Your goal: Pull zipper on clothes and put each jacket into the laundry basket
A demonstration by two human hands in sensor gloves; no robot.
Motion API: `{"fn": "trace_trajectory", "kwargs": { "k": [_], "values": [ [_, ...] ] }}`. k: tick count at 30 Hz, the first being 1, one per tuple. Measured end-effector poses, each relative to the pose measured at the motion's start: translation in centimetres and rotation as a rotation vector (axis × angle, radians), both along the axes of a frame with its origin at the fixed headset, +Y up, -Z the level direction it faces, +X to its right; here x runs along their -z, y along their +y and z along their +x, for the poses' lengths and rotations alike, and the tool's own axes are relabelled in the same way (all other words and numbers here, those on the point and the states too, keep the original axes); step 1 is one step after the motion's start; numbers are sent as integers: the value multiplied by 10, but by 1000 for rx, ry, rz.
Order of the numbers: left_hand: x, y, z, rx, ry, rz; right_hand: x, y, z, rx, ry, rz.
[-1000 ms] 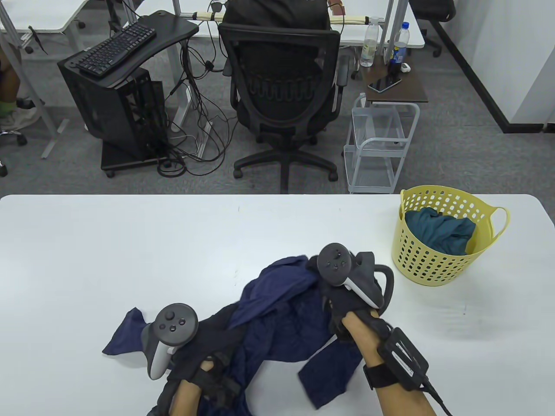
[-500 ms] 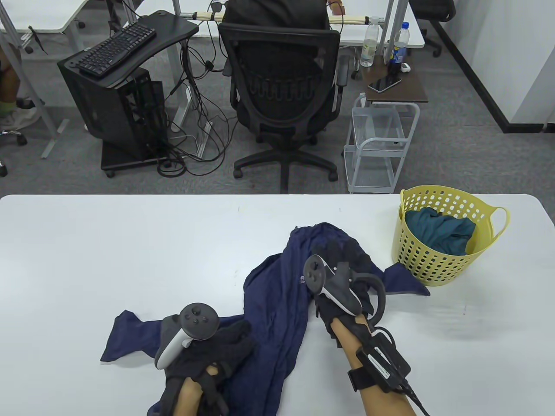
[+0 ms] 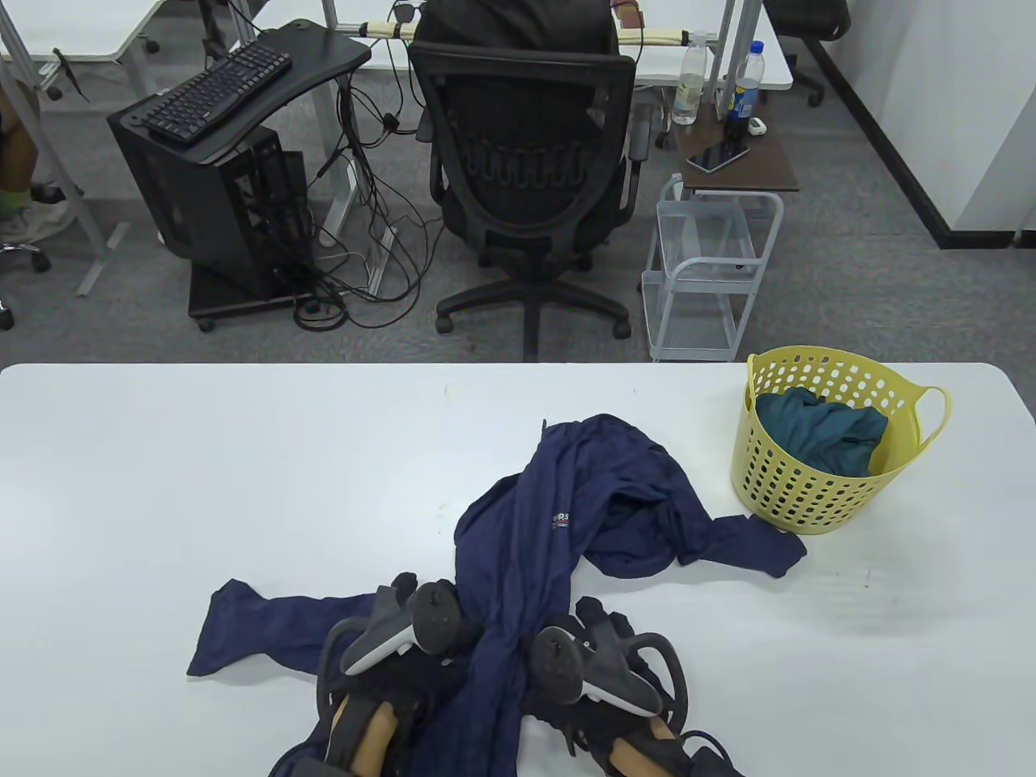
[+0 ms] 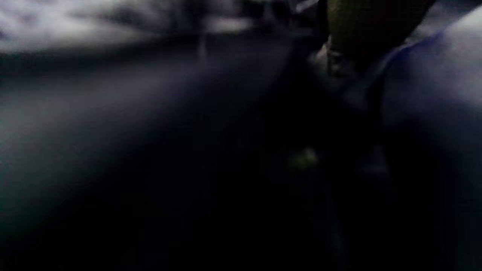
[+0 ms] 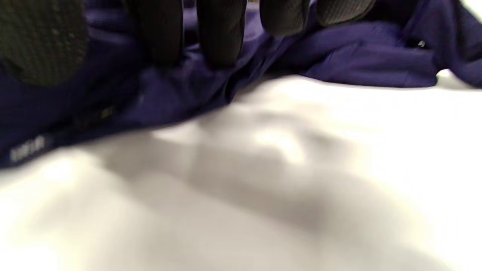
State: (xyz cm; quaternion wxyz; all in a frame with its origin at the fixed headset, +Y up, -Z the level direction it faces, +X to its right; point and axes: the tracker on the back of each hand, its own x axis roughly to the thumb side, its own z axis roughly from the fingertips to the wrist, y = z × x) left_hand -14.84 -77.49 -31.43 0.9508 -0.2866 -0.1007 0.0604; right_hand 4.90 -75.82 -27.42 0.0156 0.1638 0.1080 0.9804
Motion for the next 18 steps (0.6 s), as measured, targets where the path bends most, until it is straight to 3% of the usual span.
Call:
{"fn": "trace_trajectory", "kwargs": {
  "k": [3, 9, 13, 18],
  "values": [
    [1, -8, 4, 61, 17, -31, 0, -12, -9, -68, 7, 2],
    [2, -12, 13, 152, 91, 9, 0, -6, -8, -94, -37, 240],
    [2, -12, 10, 184, 182, 35, 4, -2, 11, -136, -71, 176],
    [6, -10, -18, 167, 330, 15, 19, 6, 71, -123, -219, 78]
  ]
}}
